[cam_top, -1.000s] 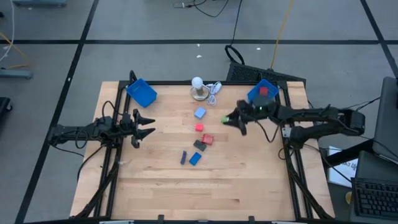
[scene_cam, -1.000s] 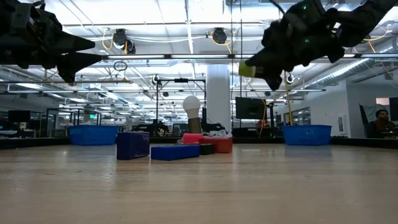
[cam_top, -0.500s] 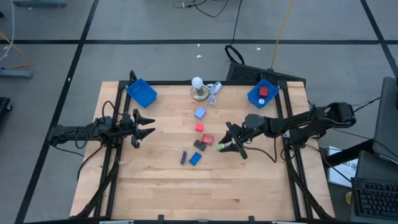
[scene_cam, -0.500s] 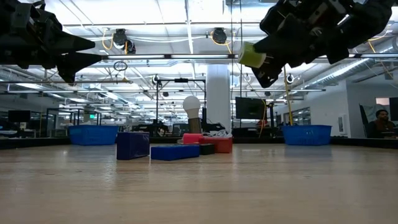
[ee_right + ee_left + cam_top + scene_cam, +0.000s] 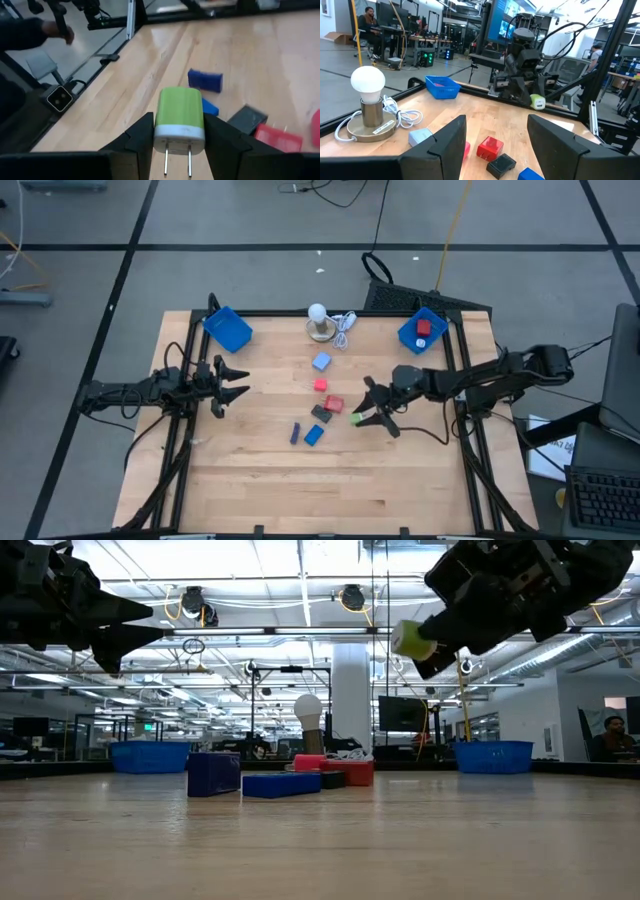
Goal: Pick & Place Office items
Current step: Put the green charger adapter into the right blue bin
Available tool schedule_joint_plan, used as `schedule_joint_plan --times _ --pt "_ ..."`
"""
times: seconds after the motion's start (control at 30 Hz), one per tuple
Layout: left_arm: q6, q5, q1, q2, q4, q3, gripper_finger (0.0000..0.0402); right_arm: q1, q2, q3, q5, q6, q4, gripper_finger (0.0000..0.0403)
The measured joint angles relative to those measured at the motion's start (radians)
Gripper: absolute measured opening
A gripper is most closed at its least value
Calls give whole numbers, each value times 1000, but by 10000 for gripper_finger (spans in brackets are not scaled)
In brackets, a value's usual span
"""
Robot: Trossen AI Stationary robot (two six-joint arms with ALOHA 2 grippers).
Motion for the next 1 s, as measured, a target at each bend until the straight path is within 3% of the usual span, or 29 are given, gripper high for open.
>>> schedule_joint_plan --times 0.23,0.53,0.7,1.0 --pt "0 0 0 0 0 0 214 -5 -13 0 73 -61 0 129" --pt "4 -2 0 0 32 0 214 -5 -13 0 86 -82 -37 129" --pt "94 -11 0 0 29 0 214 -5 -13 0 187 -118 -46 129" --pt "86 -11 0 0 29 0 214 -41 -24 0 413 -203 -2 129"
